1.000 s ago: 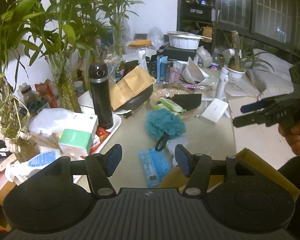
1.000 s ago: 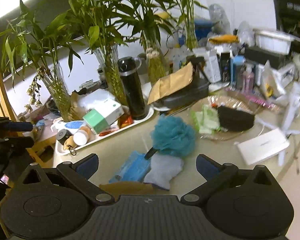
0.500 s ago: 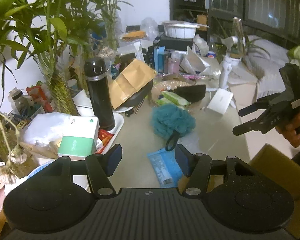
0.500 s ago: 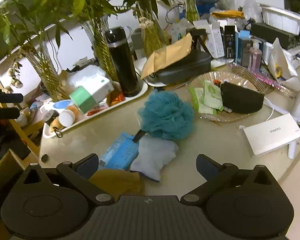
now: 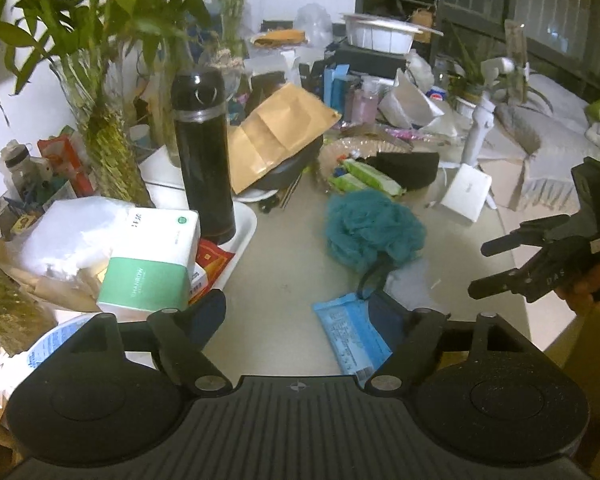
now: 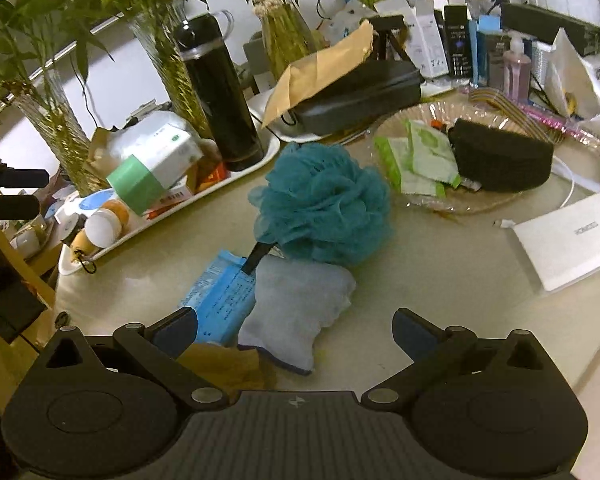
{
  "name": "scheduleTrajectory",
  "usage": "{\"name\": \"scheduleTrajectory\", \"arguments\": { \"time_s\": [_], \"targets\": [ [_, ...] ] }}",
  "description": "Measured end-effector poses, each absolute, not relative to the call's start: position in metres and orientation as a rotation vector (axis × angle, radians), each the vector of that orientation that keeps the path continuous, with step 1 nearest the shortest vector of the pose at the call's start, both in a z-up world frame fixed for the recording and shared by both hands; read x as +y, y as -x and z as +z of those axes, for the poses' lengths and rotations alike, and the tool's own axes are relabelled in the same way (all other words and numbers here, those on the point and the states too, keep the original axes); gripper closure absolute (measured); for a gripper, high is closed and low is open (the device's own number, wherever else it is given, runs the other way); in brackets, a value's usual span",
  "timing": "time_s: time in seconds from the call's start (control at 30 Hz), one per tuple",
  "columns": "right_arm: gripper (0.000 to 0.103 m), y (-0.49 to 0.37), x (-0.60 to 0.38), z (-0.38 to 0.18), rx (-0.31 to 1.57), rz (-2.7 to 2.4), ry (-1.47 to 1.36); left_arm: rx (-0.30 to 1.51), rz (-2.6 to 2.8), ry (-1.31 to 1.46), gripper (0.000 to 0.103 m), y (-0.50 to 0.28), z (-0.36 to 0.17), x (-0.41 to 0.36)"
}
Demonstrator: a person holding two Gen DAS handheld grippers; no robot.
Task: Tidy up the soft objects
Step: 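Grasp the gray mesh cloth with the right tool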
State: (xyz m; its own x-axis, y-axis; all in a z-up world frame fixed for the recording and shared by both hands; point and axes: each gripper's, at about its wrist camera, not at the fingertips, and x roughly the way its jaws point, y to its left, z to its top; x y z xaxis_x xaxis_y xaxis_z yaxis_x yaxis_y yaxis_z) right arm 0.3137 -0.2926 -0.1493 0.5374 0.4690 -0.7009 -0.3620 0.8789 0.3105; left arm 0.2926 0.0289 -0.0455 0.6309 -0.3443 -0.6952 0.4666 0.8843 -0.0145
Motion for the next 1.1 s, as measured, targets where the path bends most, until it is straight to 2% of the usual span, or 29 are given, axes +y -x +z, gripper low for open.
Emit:
{"name": "scheduleTrajectory", "arguments": {
  "time_s": [0.33, 0.7, 0.87, 1.1],
  "targets": [
    [0.000, -0.344, -0.283, -0.187, 0.912, 0.485, -0.150, 0.803, -0.553, -0.228, 0.025, -0.313, -0.079, 0.013],
    [0.001, -0.372, -0.263, -0.203, 0.910, 0.521, -0.168, 0.926, -0.623, -0.311, 0.025, -0.345, -0.118, -0.012],
    [0.019, -0.376, -0.253, -0.209, 0.919, 0.534, -0.114, 0.999, -0.649, -0.361, 0.024, -0.352, -0.130, -0.027],
    [0.023, -0.371, -0.261, -0.198, 0.923, 0.551, -0.087, 1.094, -0.671, -0.429, 0.023, -0.367, -0.138, -0.050]
  ]
}}
